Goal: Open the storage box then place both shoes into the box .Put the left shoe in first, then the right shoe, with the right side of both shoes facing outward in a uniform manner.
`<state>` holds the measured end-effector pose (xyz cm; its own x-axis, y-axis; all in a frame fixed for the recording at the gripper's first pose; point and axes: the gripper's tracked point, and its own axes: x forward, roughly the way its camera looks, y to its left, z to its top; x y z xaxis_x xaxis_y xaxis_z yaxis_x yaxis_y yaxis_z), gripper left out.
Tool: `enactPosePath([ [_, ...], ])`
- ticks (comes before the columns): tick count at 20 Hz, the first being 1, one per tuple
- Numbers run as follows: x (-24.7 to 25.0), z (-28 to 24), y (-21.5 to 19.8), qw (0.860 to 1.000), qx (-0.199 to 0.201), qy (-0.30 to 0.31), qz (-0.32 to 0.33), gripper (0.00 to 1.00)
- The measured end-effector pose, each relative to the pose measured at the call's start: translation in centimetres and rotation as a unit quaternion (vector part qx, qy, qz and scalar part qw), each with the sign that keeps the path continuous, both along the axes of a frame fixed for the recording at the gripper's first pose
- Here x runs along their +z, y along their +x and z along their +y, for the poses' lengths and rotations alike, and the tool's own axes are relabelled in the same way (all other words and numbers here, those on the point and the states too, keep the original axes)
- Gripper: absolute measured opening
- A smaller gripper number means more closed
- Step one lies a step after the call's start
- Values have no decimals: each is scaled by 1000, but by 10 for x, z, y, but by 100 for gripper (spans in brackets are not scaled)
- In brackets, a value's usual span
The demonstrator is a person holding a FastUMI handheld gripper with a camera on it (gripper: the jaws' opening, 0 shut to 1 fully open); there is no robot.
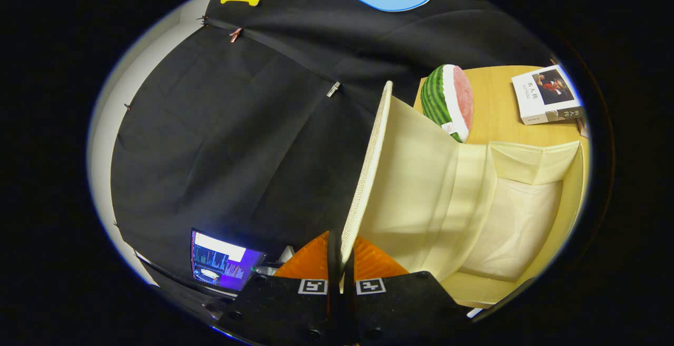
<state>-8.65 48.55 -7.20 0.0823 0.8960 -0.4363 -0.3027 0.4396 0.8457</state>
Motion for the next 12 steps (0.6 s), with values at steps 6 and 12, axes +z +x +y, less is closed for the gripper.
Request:
enactPosePath([
  [6,-14,22,-1,1000,3,-25,-3,5],
  [12,-21,-3,25,993,-11,-67,-101,71],
])
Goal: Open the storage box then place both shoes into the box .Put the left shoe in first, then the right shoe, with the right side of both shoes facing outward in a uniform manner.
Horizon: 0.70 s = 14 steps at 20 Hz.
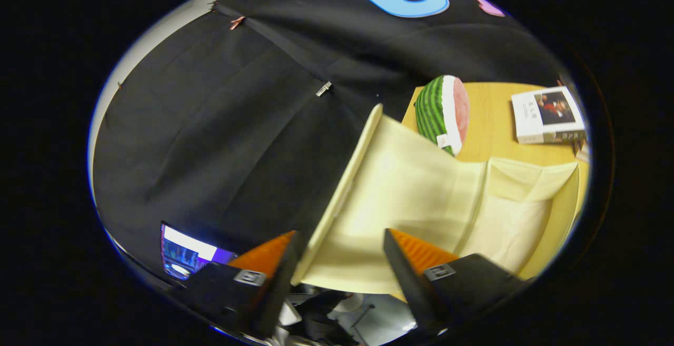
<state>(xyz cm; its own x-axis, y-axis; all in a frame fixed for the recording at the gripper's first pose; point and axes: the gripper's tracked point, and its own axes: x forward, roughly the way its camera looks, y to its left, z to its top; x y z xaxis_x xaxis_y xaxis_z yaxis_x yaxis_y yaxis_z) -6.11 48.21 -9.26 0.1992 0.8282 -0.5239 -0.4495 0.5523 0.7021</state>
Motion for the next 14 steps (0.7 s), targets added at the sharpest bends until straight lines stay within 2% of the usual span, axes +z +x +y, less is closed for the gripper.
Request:
enactPosePath([
  [1,3,-10,8,1000,-5,-5,-22,97],
  [4,20,-40,23,997,-34,-9,-67,98],
  [8,27,-108,59,990,-101,-22,-97,98],
  [13,8,-214,96,970,-180,-87,-141,98],
  [14,9,-236,93,964,-193,-105,-151,98],
])
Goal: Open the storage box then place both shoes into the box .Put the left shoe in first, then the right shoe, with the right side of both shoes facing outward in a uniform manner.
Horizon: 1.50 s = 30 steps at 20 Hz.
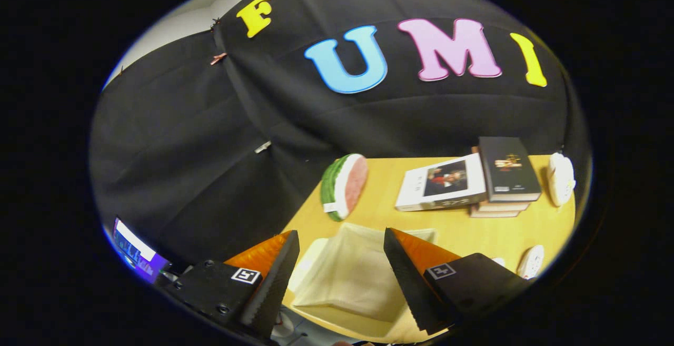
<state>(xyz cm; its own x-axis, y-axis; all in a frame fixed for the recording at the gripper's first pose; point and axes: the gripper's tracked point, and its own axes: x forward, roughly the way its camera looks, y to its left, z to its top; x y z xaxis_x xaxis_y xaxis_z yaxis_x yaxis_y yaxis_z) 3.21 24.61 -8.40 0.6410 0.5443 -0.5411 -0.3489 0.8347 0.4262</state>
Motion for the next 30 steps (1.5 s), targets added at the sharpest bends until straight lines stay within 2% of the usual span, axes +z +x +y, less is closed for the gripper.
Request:
enactPosePath([
  [3,-14,-63,2,998,-38,-47,-3,98],
  [7,-46,-125,-2,993,-81,-79,13,98],
  [13,-105,-192,-25,983,-119,-120,65,98],
  [16,-152,-224,-44,975,-107,-164,102,98],
  [21,-224,-243,-92,958,-53,-219,180,99],
  [25,-266,-238,-116,947,-44,-215,233,99],
  [30,-293,-238,-113,944,-50,-207,253,99],
])
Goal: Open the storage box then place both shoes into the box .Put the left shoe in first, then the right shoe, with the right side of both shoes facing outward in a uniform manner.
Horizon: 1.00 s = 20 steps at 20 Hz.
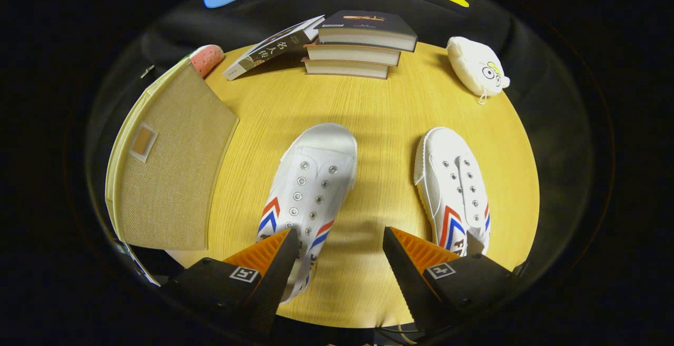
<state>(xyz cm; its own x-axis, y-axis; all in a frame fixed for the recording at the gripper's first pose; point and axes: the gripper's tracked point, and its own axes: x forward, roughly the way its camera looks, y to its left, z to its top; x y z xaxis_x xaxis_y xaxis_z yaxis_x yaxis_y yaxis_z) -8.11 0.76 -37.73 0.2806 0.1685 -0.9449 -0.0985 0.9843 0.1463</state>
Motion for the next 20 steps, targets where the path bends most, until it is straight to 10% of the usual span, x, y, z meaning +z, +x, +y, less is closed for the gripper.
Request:
enactPosePath([
  [4,-16,12,7,999,-3,26,21,95],
  [9,-18,26,6,995,-31,77,52,48],
  [20,-20,21,6,982,-110,134,77,7],
])
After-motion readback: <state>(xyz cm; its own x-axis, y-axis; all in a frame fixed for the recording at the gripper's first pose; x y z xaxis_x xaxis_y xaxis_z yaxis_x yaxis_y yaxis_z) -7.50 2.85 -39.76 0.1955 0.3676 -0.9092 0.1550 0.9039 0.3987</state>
